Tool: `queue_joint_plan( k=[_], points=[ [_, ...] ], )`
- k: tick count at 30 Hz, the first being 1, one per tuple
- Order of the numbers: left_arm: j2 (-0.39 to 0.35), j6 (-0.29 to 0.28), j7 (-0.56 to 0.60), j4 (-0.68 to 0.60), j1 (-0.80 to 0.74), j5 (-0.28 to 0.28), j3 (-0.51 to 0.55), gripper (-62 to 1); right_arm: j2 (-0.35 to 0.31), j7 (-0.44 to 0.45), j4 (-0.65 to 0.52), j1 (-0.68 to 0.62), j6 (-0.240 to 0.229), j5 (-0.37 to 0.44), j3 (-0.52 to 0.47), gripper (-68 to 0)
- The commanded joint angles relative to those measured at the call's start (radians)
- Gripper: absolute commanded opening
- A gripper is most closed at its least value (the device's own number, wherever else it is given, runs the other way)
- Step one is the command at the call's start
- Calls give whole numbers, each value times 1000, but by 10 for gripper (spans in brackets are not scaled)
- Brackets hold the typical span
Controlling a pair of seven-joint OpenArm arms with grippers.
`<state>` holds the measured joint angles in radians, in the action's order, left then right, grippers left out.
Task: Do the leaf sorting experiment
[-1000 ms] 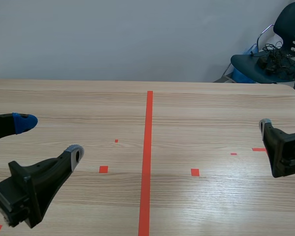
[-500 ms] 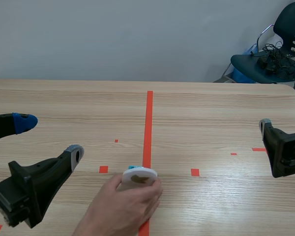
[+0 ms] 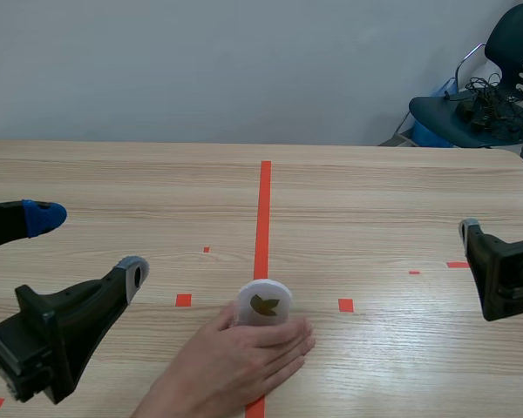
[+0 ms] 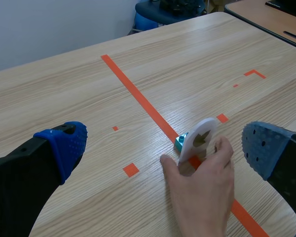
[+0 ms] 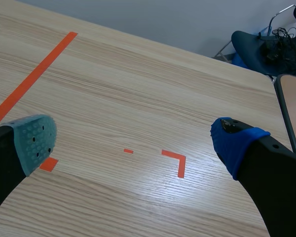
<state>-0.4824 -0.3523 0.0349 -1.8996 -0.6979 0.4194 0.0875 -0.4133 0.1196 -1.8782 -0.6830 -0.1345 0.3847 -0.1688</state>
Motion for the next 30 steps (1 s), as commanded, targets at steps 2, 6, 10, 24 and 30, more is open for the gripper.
queue_joint_plan(
  k=[2,6,10,24,30],
  points=[
    [5,-2,17,-3,3,5,2,14,-16,10,-10,22,3,3,-7,-20],
    [3,-2,17,-3,3,5,2,14,-16,-10,-10,32,-19,-1,-7,-20],
    [2,-2,17,-3,3,5,2,14,-16,-19,-10,45,-84,-71,-7,-20],
    [2,-2,17,-3,3,5,2,14,-16,-73,9,141,-366,-71,3,-21],
    [2,-2,17,-3,3,5,2,14,-16,-92,71,175,-395,-71,39,-21]
  ],
)
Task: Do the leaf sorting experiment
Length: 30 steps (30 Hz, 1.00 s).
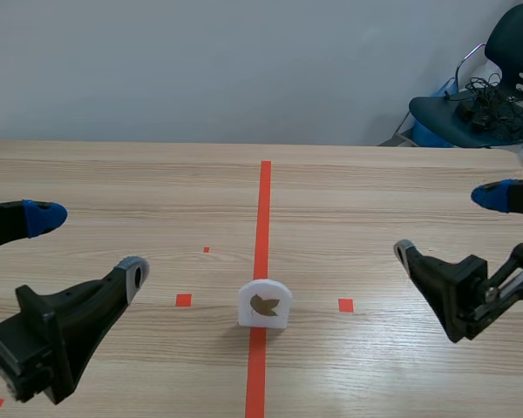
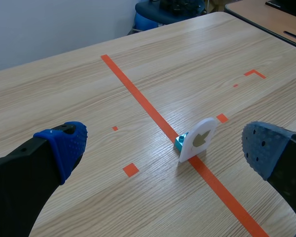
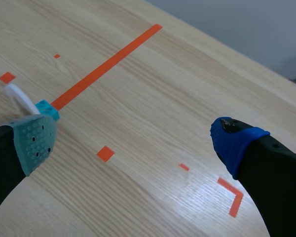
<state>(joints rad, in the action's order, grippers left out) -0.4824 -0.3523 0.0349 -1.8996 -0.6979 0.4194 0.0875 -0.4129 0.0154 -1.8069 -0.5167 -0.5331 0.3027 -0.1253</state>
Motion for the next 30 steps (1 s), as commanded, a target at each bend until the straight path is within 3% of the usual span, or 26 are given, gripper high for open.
queue_joint_plan(
  k=[1,6,11,18,21,27,30],
  points=[
    [2,-2,17,-3,3,5,2,14,-16,6,7,16,-12,11,-1,-21],
    [2,-2,17,-3,3,5,2,14,-16,-3,64,42,-148,11,54,-25],
    [2,-2,17,-3,3,5,2,14,-9,33,175,117,-153,2,182,-25],
    [2,-2,16,-3,19,5,2,14,56,253,430,292,-148,-198,373,-25],
    [2,-2,14,-3,32,5,2,14,104,303,534,356,-130,-249,429,-25],
    [2,-2,13,-3,37,5,2,14,179,364,664,432,-6,-289,524,-25],
    [2,-2,13,-3,37,5,2,14,202,374,686,451,43,-339,565,-82]
  ],
)
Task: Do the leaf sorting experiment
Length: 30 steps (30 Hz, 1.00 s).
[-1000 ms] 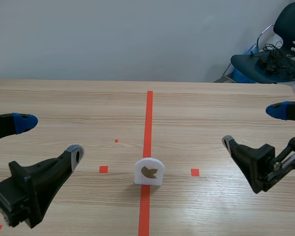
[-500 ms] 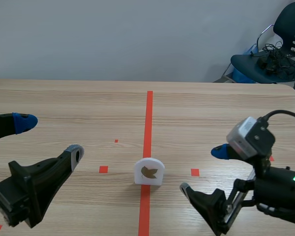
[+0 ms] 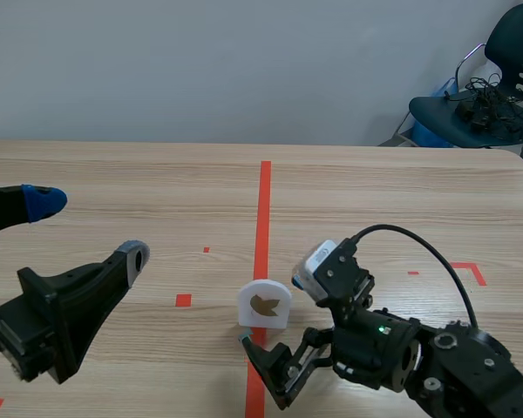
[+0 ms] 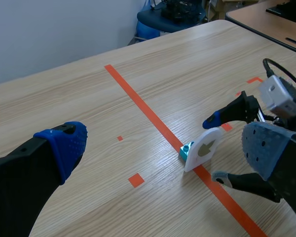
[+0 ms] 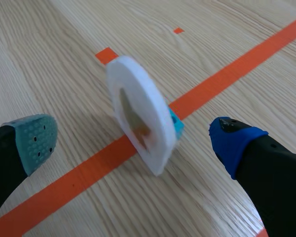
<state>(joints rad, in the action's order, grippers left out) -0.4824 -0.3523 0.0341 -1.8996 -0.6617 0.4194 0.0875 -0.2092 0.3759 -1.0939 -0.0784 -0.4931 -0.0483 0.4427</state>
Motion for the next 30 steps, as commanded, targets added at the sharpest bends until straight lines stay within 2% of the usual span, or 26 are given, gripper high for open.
queue_joint_plan(
  k=[1,5,9,12,16,20,26,30],
  points=[
    [2,-2,13,-3,0,5,2,14,2,11,-24,14,19,10,10,-121],
    [2,-2,13,-3,0,5,2,14,4,-9,-23,12,56,9,46,-318],
    [2,-2,13,-3,0,5,2,14,2,-25,-23,12,59,9,52,-501],
    [2,-2,13,-3,0,5,2,14,-5,-24,-23,12,59,9,52,-609],
    [2,-2,13,-3,0,5,2,14,-28,25,-48,5,59,11,30,-618],
    [2,-2,13,-3,0,5,2,14,-74,23,-168,-49,56,54,-56,-618],
    [2,-2,13,-3,0,5,2,14,-133,-77,-378,-194,55,224,-303,-618],
    [2,-2,13,-3,0,5,2,14,-134,-182,-419,-253,56,324,-510,-618]
  ],
)
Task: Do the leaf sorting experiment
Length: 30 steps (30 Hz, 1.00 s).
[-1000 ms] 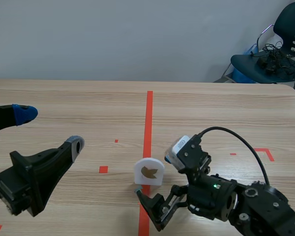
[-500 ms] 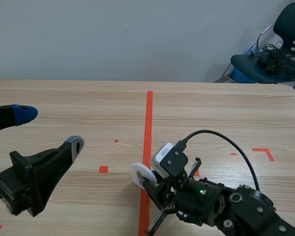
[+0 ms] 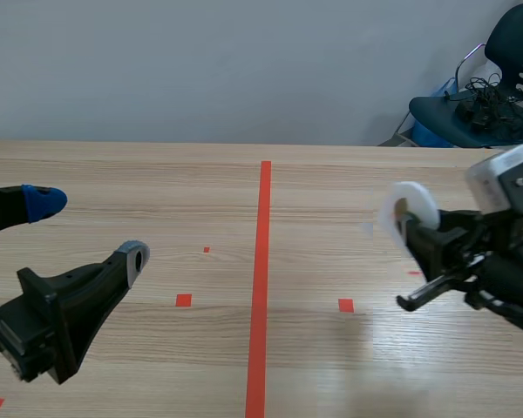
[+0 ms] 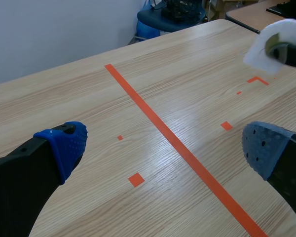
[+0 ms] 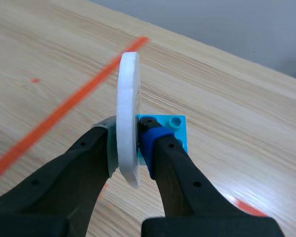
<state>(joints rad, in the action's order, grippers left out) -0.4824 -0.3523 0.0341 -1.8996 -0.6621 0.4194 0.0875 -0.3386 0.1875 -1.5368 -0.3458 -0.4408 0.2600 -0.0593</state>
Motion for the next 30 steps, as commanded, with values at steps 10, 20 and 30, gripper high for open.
queue_joint_plan(
  k=[10,20,30],
  points=[
    [2,-2,12,-3,0,5,2,14,-48,-92,208,110,4,111,-234,-625],
    [2,-2,10,-3,0,5,2,14,-51,10,574,294,31,101,-234,-625],
    [2,-2,9,-3,0,5,2,14,-72,36,673,307,114,53,-234,-607]
  ],
)
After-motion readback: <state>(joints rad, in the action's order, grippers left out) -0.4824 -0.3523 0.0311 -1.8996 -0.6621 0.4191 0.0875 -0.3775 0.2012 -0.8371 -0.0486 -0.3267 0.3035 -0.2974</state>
